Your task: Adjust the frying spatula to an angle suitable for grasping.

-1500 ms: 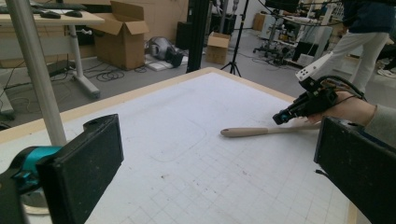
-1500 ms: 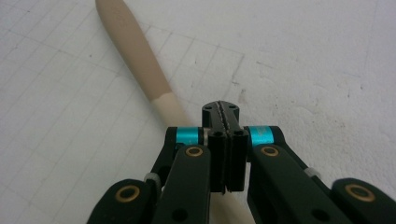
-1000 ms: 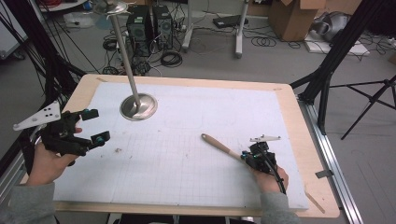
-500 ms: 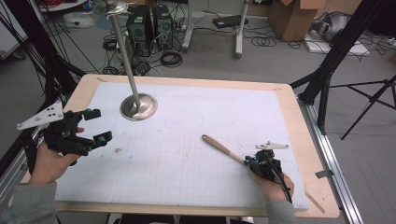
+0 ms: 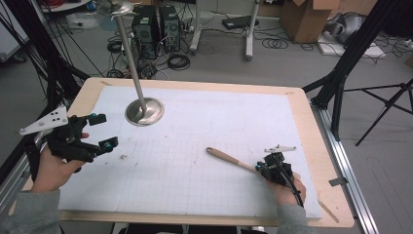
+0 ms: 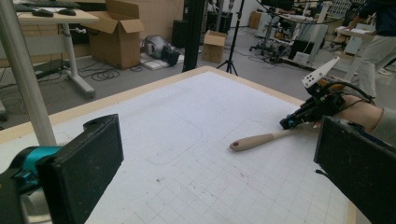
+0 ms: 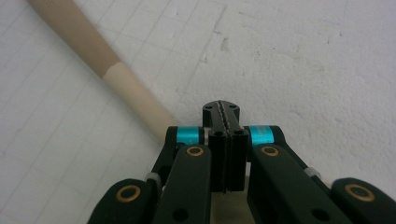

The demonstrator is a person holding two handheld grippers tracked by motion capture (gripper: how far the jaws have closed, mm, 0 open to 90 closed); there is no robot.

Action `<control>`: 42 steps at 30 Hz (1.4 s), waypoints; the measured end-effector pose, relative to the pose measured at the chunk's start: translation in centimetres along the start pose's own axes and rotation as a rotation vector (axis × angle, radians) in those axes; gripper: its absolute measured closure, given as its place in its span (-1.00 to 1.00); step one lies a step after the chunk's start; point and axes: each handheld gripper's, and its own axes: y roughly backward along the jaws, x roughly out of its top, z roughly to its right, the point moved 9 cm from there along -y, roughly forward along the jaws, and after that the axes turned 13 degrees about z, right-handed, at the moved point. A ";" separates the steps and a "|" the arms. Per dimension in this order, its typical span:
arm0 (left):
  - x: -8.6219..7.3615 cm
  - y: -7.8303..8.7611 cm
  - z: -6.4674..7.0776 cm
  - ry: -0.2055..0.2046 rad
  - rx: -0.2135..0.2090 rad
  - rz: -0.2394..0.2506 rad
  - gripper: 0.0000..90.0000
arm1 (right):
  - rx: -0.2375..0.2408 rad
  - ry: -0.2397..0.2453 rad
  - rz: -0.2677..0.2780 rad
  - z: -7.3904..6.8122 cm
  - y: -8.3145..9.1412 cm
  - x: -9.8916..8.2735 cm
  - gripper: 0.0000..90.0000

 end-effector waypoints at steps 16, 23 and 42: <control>0.2 -0.3 0.0 0.004 -0.009 0.008 -0.96 | 0.003 -0.042 -0.019 -1.1 1.7 -1.2 1.00; 0.0 -0.6 0.0 0.004 -0.015 0.002 -0.96 | 0.000 -0.058 -0.025 -1.4 2.0 -1.4 1.00; -0.2 -0.1 0.0 0.000 0.003 -0.007 -0.96 | 0.216 0.196 0.093 -8.7 -1.9 2.9 1.00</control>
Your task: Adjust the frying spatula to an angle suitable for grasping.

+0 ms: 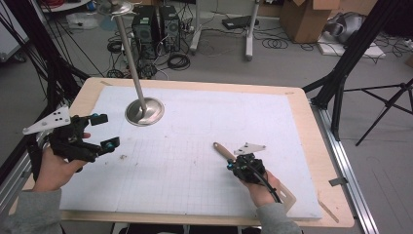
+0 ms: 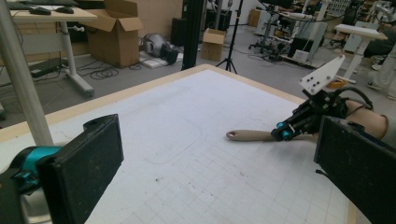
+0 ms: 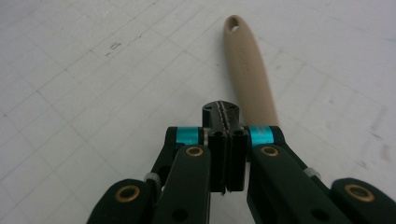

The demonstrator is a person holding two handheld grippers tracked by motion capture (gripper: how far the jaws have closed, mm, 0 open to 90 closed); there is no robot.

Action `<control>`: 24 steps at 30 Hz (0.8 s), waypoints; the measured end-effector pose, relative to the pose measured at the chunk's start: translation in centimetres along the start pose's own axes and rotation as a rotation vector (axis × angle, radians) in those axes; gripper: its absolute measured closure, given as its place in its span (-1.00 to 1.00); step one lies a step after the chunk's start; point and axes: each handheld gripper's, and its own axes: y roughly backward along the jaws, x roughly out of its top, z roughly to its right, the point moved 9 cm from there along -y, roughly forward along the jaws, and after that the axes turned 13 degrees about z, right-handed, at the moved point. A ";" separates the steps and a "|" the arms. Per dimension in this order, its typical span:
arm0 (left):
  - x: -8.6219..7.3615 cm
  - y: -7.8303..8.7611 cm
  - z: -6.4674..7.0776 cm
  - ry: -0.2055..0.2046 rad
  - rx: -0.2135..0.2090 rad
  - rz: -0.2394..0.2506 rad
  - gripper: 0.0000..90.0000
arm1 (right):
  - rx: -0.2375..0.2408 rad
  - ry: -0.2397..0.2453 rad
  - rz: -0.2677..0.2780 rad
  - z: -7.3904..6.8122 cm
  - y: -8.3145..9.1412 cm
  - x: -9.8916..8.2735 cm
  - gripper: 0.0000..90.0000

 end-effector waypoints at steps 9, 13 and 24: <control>-0.1 0.9 -0.2 -0.002 0.020 -0.001 -0.96 | -0.028 0.010 -0.029 0.2 -2.7 -0.1 1.00; -0.2 1.0 -0.4 0.002 0.027 -0.001 -0.96 | -0.055 -0.054 -0.019 1.0 -3.3 0.2 1.00; -0.3 0.7 -0.3 0.001 0.023 -0.007 -0.96 | -0.126 -0.087 -0.005 2.1 -4.1 0.7 1.00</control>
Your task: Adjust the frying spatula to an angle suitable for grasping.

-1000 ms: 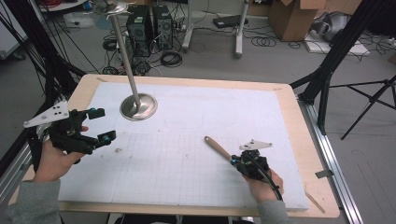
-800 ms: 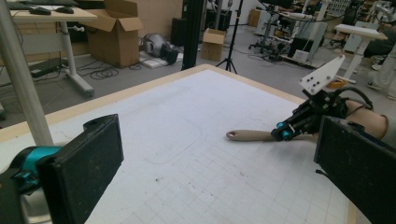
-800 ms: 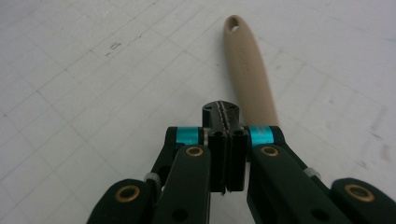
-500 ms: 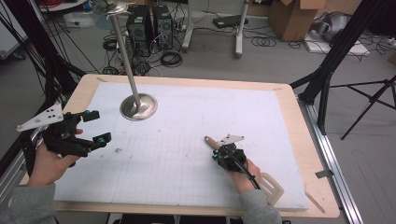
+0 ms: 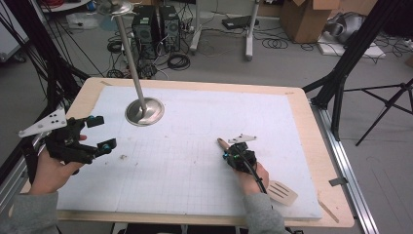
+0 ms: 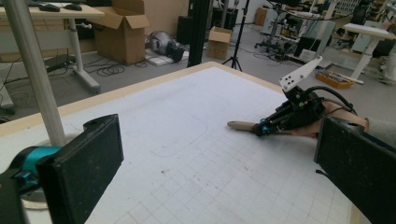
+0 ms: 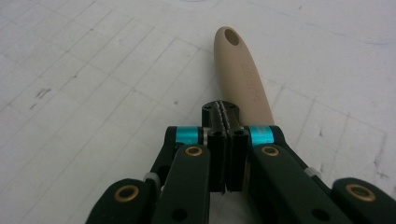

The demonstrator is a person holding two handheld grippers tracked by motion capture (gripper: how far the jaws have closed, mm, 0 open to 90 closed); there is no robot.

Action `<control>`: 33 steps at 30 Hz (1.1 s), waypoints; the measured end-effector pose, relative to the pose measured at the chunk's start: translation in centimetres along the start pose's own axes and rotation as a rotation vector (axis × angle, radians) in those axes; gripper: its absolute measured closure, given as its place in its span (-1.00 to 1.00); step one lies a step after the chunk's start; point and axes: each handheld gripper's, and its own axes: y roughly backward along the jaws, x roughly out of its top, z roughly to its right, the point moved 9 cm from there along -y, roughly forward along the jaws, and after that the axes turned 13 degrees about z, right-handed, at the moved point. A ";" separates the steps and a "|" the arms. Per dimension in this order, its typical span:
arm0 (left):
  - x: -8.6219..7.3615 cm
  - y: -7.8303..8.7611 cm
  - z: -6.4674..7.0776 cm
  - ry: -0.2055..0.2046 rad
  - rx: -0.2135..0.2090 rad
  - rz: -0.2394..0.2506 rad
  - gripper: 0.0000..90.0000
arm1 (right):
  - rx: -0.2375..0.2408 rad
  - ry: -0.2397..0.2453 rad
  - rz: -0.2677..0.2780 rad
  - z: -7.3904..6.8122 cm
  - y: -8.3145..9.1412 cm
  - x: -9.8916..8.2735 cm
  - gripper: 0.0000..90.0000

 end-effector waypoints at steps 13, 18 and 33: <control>0.0 0.0 0.1 0.000 -0.003 0.001 -0.96 | -0.112 -0.056 0.006 2.2 -0.6 0.5 1.00; 0.0 0.0 0.0 0.001 -0.002 0.002 -0.96 | -0.133 -0.066 0.008 2.6 -0.8 0.5 1.00; 0.0 0.0 -0.1 0.002 0.000 0.004 -0.96 | 0.092 -0.083 0.123 2.2 6.7 2.7 0.99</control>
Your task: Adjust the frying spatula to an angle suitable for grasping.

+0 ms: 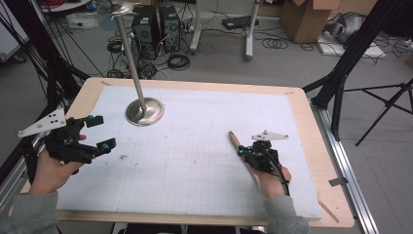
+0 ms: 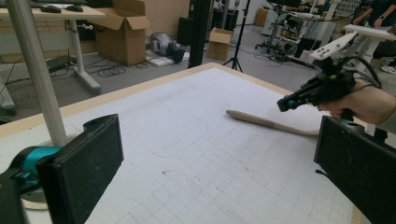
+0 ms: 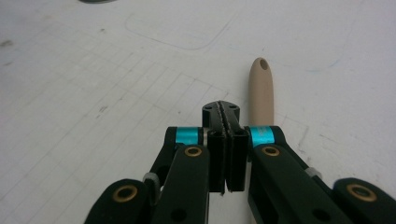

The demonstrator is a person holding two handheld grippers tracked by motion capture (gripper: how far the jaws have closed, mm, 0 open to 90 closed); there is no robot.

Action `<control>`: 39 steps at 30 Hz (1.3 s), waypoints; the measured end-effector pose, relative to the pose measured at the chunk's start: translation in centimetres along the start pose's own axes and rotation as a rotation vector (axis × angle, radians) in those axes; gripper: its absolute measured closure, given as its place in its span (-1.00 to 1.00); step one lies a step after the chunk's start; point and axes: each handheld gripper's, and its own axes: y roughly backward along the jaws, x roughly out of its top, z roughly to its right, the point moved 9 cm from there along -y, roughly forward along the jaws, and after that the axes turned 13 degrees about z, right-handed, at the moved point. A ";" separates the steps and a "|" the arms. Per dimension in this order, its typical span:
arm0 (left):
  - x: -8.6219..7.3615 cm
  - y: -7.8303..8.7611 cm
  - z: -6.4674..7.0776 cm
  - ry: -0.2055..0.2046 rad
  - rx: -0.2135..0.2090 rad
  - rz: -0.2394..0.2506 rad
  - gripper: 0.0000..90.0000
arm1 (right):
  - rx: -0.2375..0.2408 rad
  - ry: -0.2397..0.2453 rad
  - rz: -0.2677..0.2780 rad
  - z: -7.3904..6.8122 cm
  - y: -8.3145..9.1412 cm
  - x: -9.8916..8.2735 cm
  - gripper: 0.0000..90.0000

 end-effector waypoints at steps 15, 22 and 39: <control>0.2 -0.2 -0.1 0.005 -0.008 0.012 -0.96 | 0.143 -0.001 0.069 1.3 3.4 -0.4 -0.07; 0.2 -0.3 -0.1 0.013 -0.020 0.018 -0.96 | 0.116 0.046 0.052 1.5 3.6 -0.8 -0.63; 0.2 -0.2 -0.3 0.011 -0.013 0.018 -0.96 | 0.084 0.024 -0.011 3.6 3.6 -2.6 -0.66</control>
